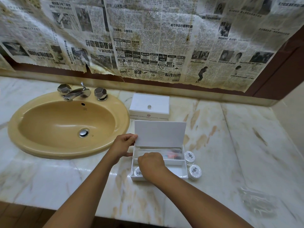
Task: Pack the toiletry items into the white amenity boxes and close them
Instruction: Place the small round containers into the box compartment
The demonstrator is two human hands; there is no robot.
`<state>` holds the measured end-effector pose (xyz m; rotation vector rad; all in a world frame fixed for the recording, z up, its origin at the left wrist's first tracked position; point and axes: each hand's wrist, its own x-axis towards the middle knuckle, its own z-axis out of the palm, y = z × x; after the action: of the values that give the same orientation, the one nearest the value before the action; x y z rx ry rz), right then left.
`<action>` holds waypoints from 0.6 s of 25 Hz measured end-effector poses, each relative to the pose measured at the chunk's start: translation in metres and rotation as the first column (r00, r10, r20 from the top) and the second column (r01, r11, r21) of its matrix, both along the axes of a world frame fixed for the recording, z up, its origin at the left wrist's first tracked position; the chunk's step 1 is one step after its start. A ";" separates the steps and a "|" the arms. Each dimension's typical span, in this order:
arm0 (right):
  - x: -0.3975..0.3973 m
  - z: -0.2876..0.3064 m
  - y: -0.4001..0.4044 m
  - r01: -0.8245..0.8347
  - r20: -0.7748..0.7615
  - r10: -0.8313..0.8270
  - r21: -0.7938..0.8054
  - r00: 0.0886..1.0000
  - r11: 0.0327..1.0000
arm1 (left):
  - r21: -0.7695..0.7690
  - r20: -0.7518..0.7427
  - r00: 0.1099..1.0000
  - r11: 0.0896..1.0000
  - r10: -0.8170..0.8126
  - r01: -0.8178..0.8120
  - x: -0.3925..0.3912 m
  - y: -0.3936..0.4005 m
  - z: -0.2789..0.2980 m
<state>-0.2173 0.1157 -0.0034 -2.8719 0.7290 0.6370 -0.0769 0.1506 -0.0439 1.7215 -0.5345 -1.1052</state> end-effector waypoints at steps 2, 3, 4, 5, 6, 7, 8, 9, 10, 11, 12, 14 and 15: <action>0.001 0.002 0.000 0.008 0.052 -0.008 0.014 0.999 1.000 | 0.001 -0.002 1.000 1.000 0.001 -0.001 0.000 0.000 0.000; 0.002 0.003 0.001 0.016 0.086 -0.018 0.027 0.996 1.000 | -0.001 -0.006 1.000 1.000 0.003 -0.003 0.001 -0.001 -0.001; 0.003 0.003 0.002 0.025 0.119 -0.030 0.042 0.992 0.999 | -0.002 -0.009 1.000 1.000 0.004 -0.004 0.001 -0.001 -0.001; 0.003 0.003 0.003 0.034 0.149 -0.043 0.058 0.988 0.998 | -0.002 -0.010 1.000 1.000 0.004 -0.004 0.001 0.000 -0.001; 0.004 0.001 0.004 0.043 0.174 -0.055 0.076 0.983 0.996 | -0.001 -0.011 1.000 1.000 0.005 -0.005 0.000 0.000 -0.001; 0.004 -0.001 0.005 0.050 0.193 -0.067 0.092 0.979 0.994 | 0.000 -0.011 1.000 1.000 0.006 -0.006 0.000 0.000 -0.001; 0.004 -0.003 0.006 0.056 0.205 -0.077 0.108 0.976 0.993 | -0.001 -0.010 1.000 1.000 0.006 -0.006 0.000 0.000 -0.001; 0.003 -0.005 0.007 0.062 0.213 -0.087 0.121 0.973 0.991 | -0.002 -0.010 1.000 1.000 0.007 -0.007 0.000 0.000 -0.001; 0.002 -0.007 0.007 0.068 0.216 -0.095 0.129 0.972 0.989 | -0.002 -0.009 1.000 1.000 0.007 -0.007 0.000 0.000 0.000; 0.000 -0.008 0.007 0.076 0.220 -0.103 0.130 0.970 0.989 | -0.001 -0.007 1.000 1.000 0.008 -0.008 0.000 0.000 0.000; -0.001 -0.008 0.007 0.088 0.223 -0.115 0.128 0.968 0.988 | 0.001 -0.003 1.000 1.000 0.009 -0.009 -0.001 0.000 0.000; -0.004 -0.009 0.007 0.121 0.215 -0.149 0.136 0.965 0.983 | 0.007 0.004 1.000 1.000 0.008 -0.008 -0.001 0.000 0.000; -0.004 -0.011 0.007 0.139 0.204 -0.168 0.149 0.964 0.979 | 0.009 0.006 1.000 1.000 0.008 -0.008 -0.001 0.000 0.001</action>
<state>-0.2213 0.1229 -0.0141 -2.6740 0.8311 0.3328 -0.0776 0.1501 -0.0433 1.7334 -0.5269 -1.0986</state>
